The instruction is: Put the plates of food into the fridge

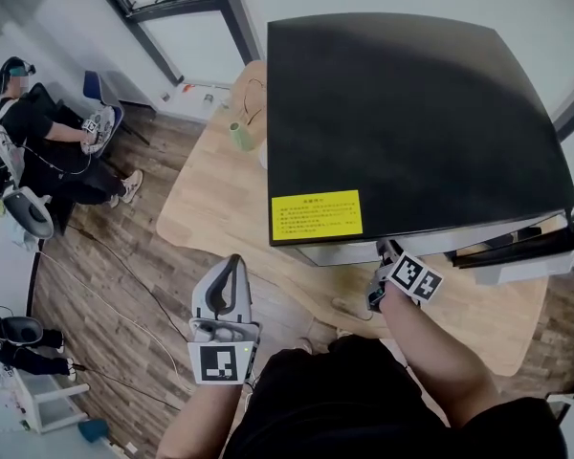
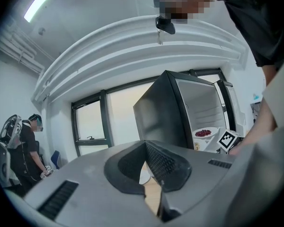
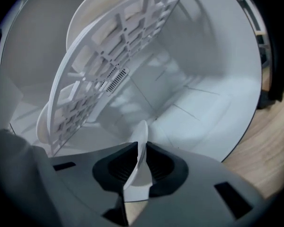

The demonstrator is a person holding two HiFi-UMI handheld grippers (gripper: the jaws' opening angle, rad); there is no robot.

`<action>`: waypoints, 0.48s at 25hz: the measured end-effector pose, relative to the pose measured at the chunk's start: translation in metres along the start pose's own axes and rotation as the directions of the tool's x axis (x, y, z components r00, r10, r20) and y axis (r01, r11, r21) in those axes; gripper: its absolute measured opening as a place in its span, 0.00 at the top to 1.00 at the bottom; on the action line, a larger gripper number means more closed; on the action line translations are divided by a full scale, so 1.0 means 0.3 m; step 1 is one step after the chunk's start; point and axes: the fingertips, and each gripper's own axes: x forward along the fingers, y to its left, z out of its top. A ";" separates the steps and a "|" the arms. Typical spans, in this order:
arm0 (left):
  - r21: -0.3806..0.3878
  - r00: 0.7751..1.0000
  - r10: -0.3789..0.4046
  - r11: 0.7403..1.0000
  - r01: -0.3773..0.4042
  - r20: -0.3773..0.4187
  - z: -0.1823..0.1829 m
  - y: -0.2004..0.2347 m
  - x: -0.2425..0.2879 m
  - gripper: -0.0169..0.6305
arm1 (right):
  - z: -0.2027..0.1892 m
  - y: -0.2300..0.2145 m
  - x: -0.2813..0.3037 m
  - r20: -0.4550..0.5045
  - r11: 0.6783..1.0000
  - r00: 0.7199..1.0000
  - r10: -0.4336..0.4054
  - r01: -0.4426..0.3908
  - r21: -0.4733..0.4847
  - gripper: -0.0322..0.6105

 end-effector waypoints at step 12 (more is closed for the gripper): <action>0.025 0.999 -0.019 1.000 0.018 0.036 0.025 -0.002 -0.036 0.97 | 0.008 -0.029 -0.067 0.002 0.987 0.995 -0.099 0.098 -0.127 0.64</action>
